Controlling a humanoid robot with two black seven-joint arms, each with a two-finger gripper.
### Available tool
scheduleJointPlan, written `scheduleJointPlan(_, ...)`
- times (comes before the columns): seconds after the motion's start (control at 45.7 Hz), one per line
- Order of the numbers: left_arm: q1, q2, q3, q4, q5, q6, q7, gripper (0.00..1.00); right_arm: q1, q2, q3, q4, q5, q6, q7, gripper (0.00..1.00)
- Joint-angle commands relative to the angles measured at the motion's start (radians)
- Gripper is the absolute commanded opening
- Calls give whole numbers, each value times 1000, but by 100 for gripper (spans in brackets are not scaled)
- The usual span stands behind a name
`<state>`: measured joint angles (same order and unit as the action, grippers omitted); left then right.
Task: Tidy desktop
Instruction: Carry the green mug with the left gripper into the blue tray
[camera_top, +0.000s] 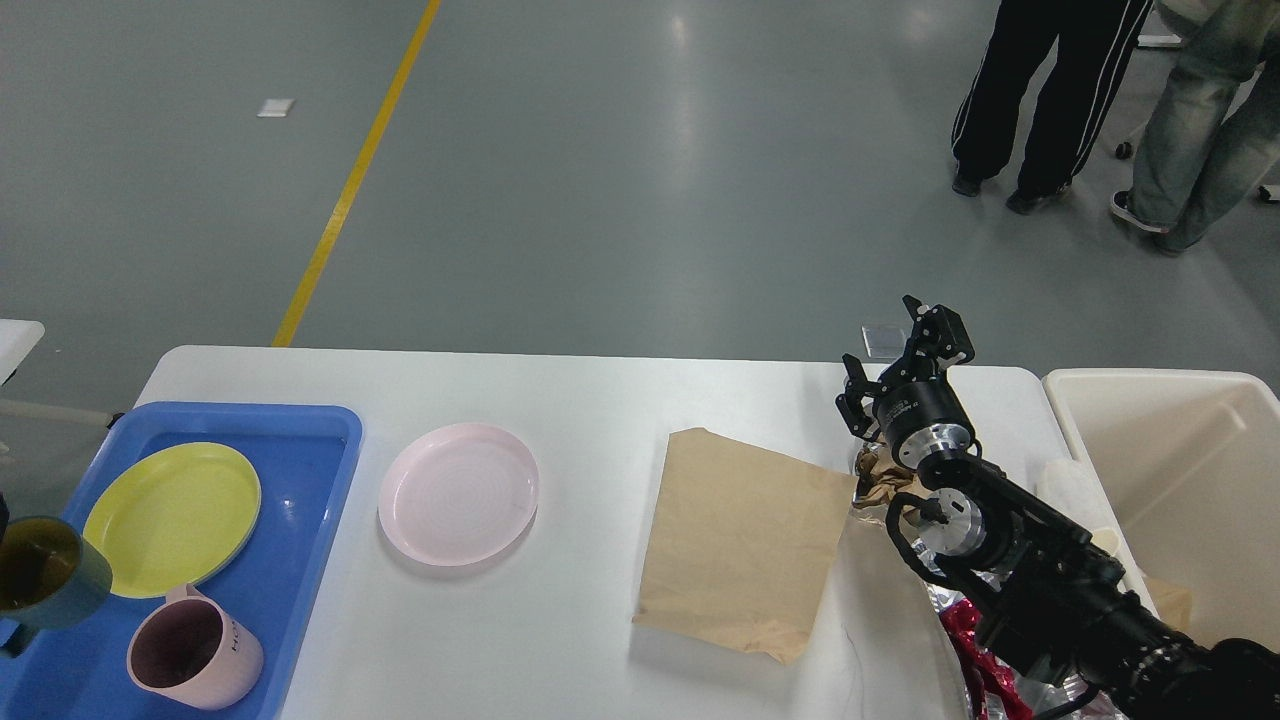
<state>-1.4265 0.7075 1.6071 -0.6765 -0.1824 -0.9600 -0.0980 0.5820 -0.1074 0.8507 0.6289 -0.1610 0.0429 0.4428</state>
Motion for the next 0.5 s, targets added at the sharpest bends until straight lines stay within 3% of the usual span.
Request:
scheduleJointPlan(0.0,30,-3,-4,-5,-2,0,-2,0,-1,0,1,0,0,0,-1,100)
scheduleJointPlan(0.306,81,-8,-16,-2,-6,0,-5,0,-1,0,-1,0,0,0,-1,100)
scheduleJointPlan(0.481,135,-17,-68,9,-6,0,-5,6,-1,0,-1,0,0,0,-1,100)
